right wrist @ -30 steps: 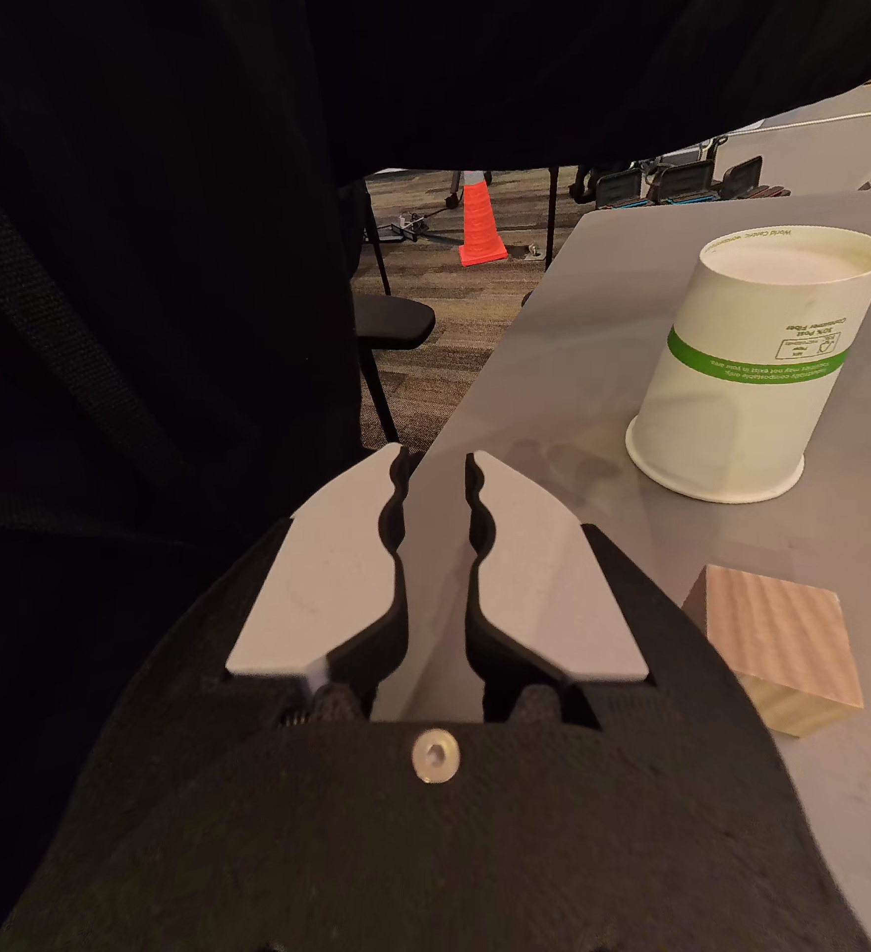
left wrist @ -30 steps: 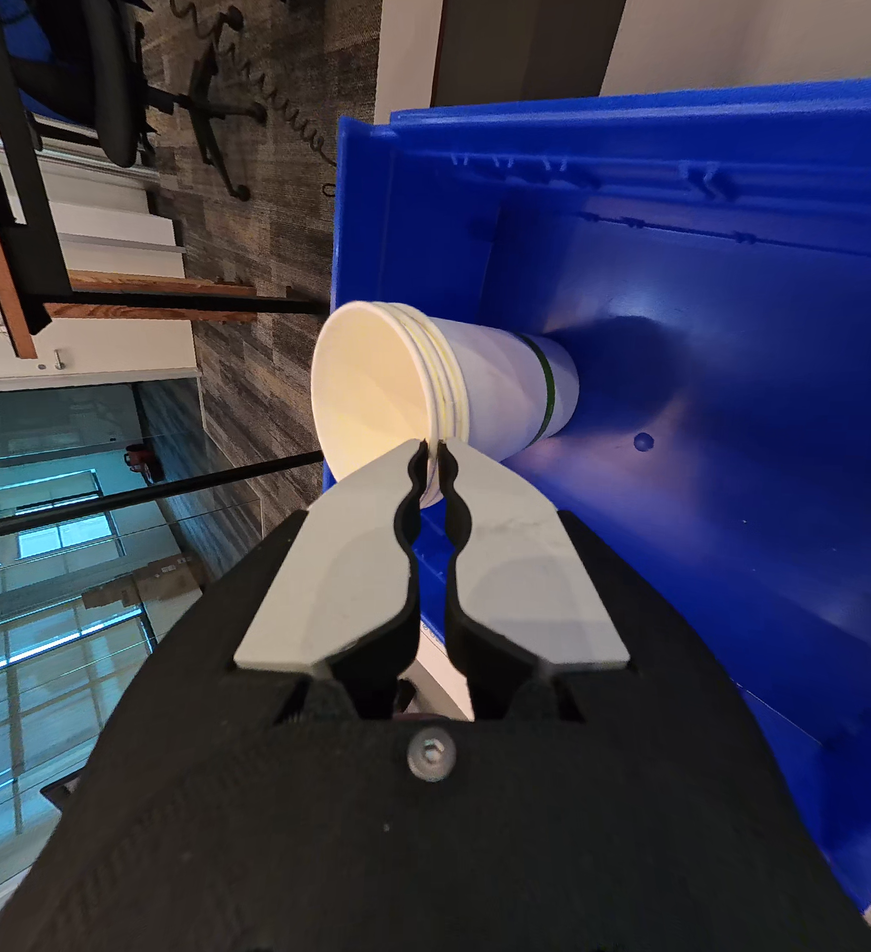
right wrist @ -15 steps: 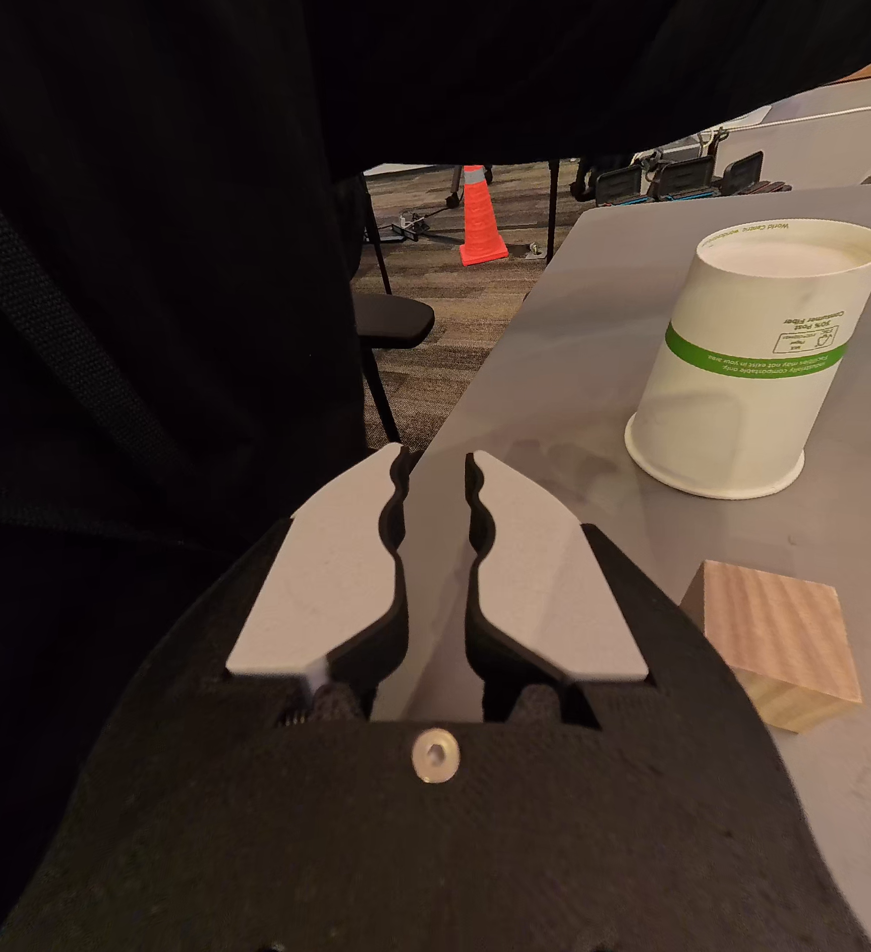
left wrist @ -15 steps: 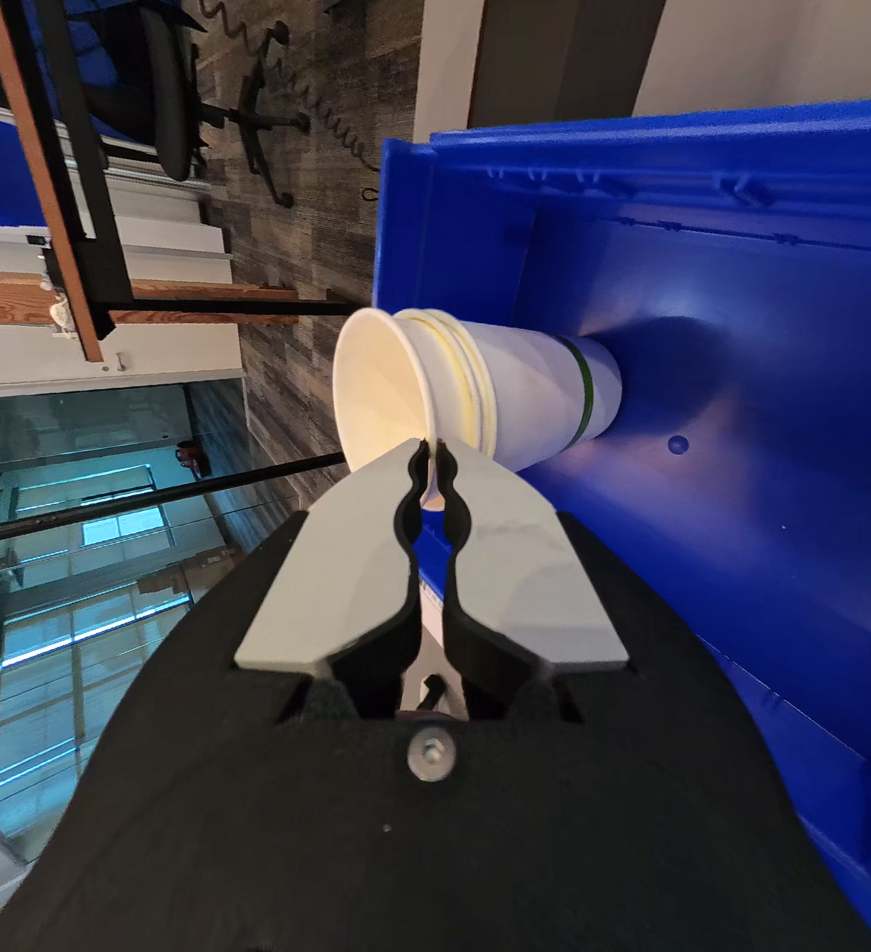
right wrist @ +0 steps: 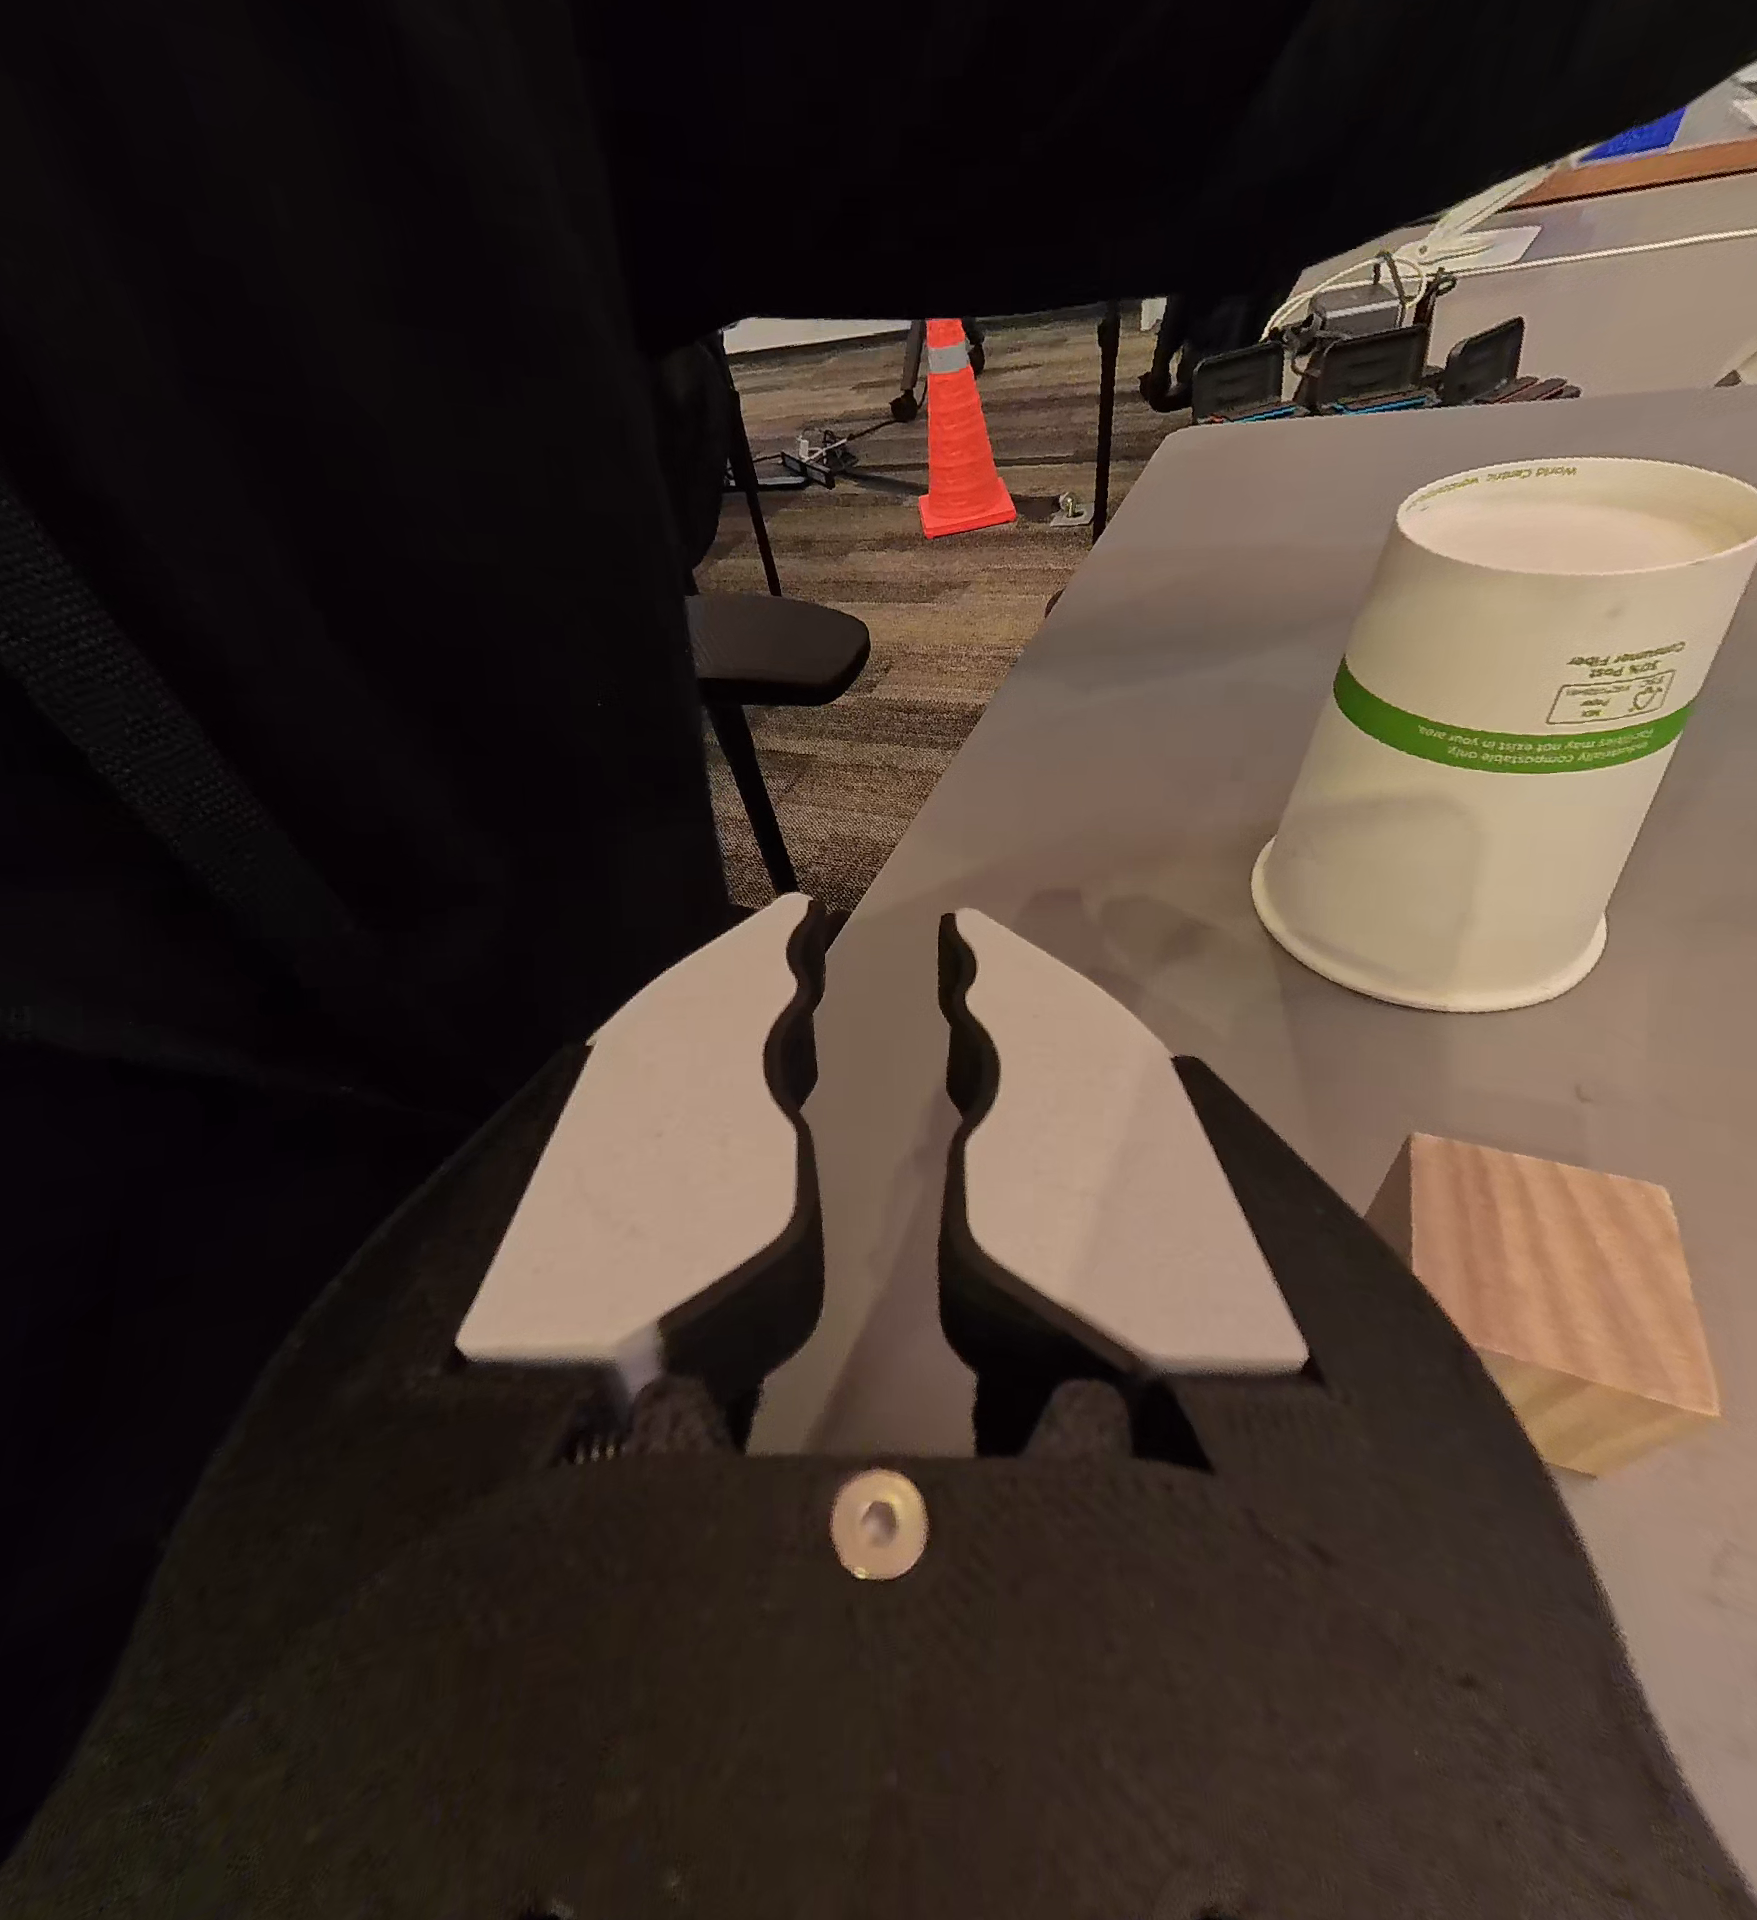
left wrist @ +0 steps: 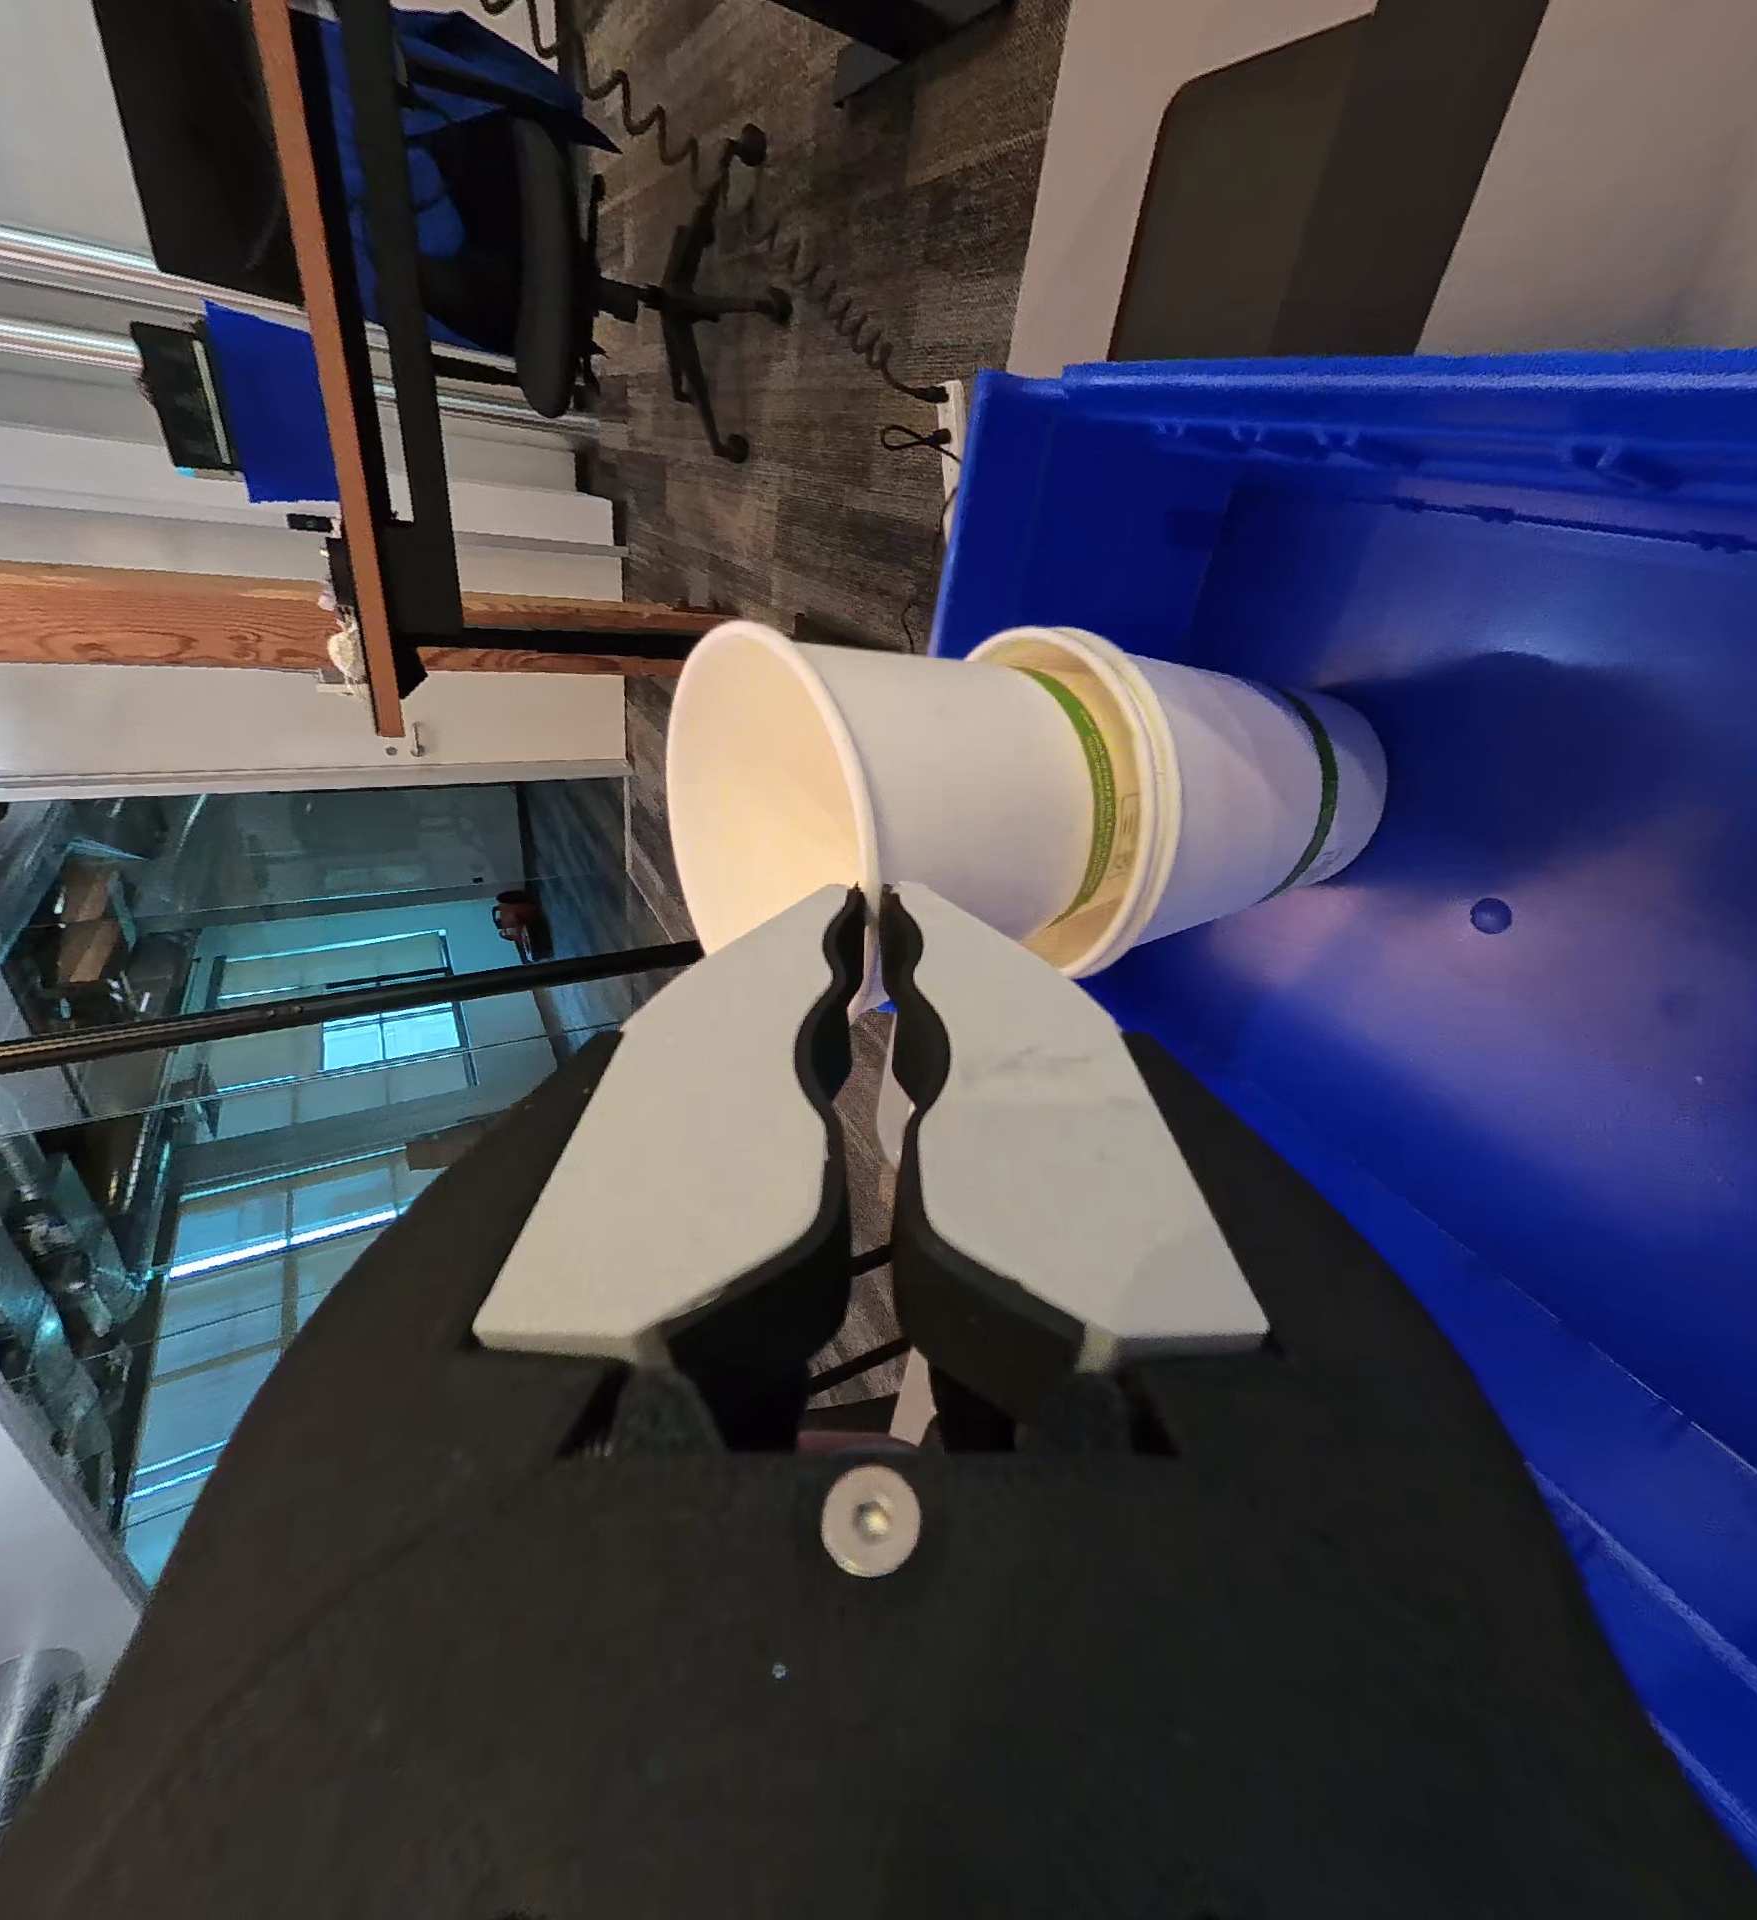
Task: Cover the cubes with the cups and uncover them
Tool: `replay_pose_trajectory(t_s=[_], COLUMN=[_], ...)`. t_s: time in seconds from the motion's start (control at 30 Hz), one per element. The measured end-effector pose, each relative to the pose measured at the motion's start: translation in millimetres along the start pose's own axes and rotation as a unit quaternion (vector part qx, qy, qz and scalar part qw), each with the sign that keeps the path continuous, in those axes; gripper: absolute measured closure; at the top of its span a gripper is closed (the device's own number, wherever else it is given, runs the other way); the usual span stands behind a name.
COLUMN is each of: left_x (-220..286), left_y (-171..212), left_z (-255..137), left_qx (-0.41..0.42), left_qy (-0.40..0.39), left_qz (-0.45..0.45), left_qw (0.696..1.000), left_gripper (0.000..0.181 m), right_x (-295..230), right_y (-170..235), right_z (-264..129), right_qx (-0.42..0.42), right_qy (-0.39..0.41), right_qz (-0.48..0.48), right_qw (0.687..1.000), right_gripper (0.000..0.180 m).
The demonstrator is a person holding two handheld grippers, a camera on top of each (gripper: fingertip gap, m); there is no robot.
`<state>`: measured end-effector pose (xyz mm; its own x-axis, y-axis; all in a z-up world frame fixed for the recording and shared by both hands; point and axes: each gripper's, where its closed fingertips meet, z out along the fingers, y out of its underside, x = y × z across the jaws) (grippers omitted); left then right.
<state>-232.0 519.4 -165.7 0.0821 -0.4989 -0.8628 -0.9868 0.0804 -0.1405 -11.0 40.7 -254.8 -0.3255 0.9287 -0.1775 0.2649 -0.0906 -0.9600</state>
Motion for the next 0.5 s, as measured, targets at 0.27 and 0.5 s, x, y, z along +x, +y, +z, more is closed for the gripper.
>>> replay_pose_trajectory(t_s=[0.27,0.5], left_x=[-19.3,-35.6], left_y=[-7.2,-16.1], left_z=[-18.5,-39.9], left_qx=[0.005,0.005], left_qy=[-0.018,-0.022], left_qz=[0.009,0.023], left_qw=[1.0,0.999], left_gripper=[0.178,0.178], right_x=[1.0,2.0], right_y=[-1.4,-3.6], right_z=[-1.5,-2.8], right_qx=[0.002,0.004], right_qy=[0.006,0.013], right_qz=[-0.005,-0.01], right_qw=[1.0,1.0], right_gripper=[0.159,0.158])
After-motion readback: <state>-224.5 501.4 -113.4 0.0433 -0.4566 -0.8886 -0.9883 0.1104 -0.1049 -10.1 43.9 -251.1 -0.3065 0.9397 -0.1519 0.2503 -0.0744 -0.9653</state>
